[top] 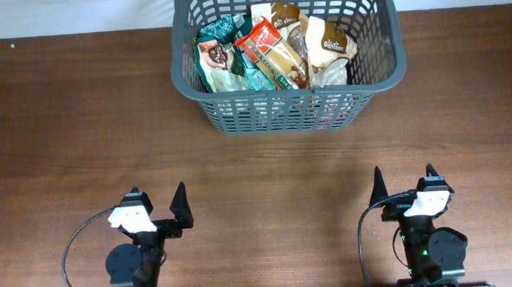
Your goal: Pack container
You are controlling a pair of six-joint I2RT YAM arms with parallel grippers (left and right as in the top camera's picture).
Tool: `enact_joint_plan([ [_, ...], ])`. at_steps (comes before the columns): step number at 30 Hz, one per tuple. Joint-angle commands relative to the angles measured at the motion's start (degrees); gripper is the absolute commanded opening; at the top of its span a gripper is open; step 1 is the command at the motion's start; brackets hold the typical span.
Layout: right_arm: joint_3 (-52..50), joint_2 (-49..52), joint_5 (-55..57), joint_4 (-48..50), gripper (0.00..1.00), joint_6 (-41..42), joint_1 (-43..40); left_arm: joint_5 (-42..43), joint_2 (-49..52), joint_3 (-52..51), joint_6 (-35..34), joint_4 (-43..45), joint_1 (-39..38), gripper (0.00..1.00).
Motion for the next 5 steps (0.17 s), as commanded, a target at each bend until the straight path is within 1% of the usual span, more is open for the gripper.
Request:
enact_joint_plan([
  [1, -0.3, -0.6, -0.1, -0.5, 0.99, 0.1, 0.4, -0.8, 0.1, 0.0, -0.3, -0.6, -0.2, 0.99],
  [5, -0.3, -0.6, -0.1, -0.5, 0.99, 0.1, 0.4, -0.8, 0.1, 0.0, -0.3, -0.6, -0.2, 0.99],
])
